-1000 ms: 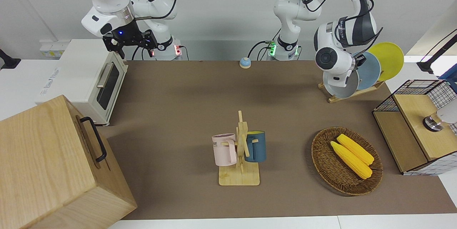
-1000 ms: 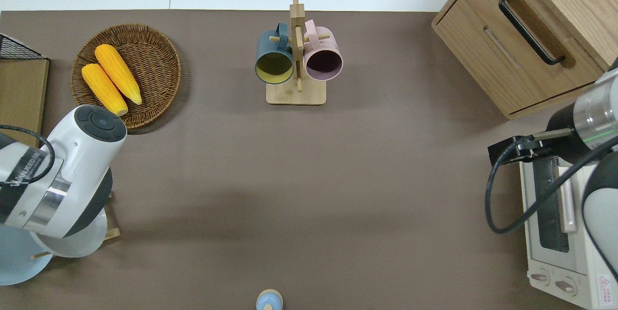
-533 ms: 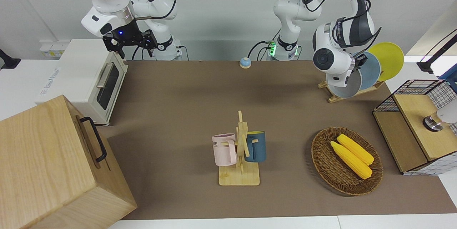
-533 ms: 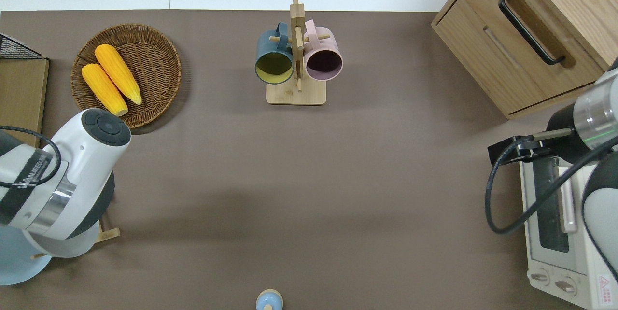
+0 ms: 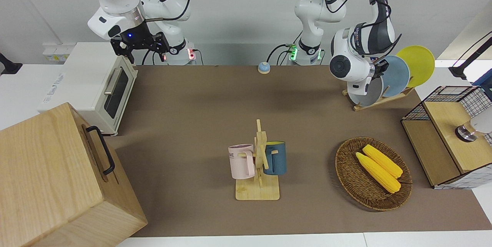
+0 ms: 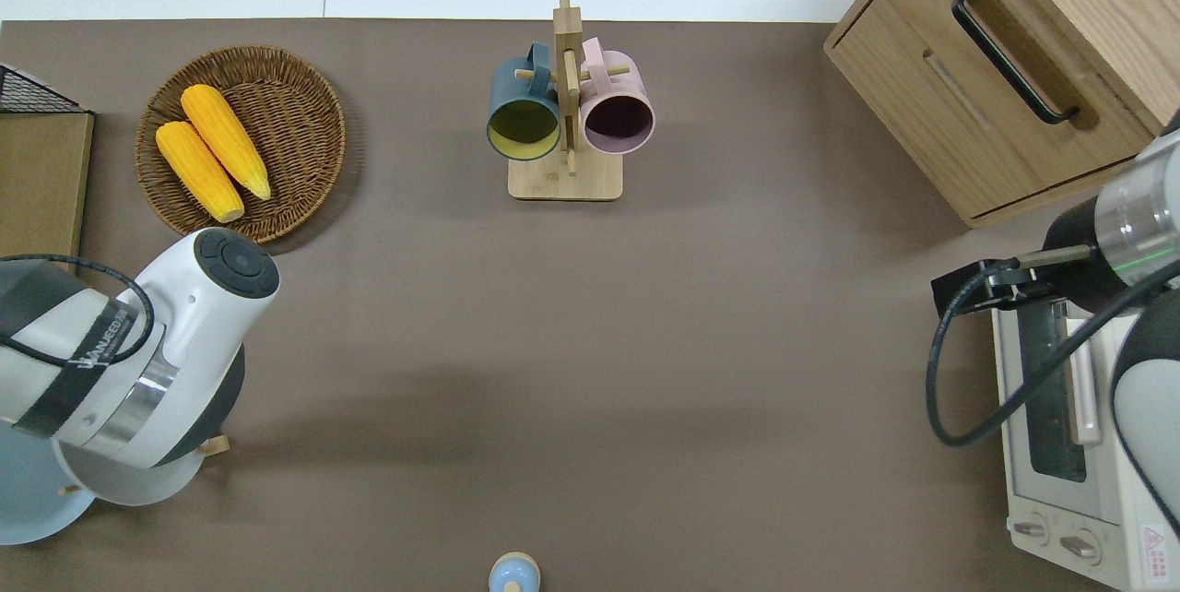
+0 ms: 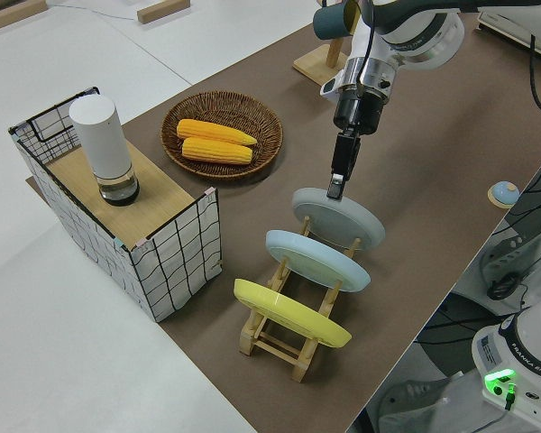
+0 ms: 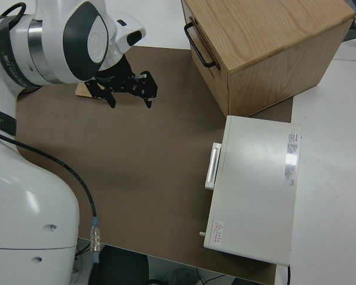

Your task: Pick gray plate from table and place it on lower plate rack with left arm

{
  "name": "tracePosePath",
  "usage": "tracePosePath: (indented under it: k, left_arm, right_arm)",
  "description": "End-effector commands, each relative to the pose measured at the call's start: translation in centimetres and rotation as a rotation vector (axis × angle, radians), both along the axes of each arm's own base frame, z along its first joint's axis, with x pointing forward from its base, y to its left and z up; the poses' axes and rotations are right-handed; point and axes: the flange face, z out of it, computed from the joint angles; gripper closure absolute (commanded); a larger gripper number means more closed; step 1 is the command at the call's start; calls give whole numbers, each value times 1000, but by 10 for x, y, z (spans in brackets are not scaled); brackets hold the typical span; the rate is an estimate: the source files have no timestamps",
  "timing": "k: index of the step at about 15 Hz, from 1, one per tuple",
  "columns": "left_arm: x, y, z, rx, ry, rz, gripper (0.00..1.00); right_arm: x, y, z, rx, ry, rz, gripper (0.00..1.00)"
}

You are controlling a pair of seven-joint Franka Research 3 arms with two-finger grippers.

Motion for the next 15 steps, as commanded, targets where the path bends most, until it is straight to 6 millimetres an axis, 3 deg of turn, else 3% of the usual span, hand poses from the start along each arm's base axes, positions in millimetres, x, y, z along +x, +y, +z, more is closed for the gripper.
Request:
tracePosePath:
  k: [1, 3, 4, 7, 8, 15]
  left_arm:
    - [-7, 1, 3, -1, -19, -17, 9]
    - [-5, 0, 8, -6, -13, -24, 7]
    - [-1, 0, 19, -37, 23, -58, 7]
    - [25, -2, 76, -246, 8, -81, 7]
    - [30, -3, 85, -273, -14, -75, 7]
    - [47, -32, 126, -561, -123, -38, 7]
  right_arm:
    - [-2, -2, 4, -8, 0, -14, 17]
    - [-2, -2, 4, -7, 0, -14, 17]
    - [-2, -2, 4, -7, 0, -14, 17]
    - [-2, -2, 3, -7, 2, -14, 17]
    - [-2, -2, 4, -8, 0, -14, 17]
    - [-2, -2, 4, -8, 0, -14, 17]
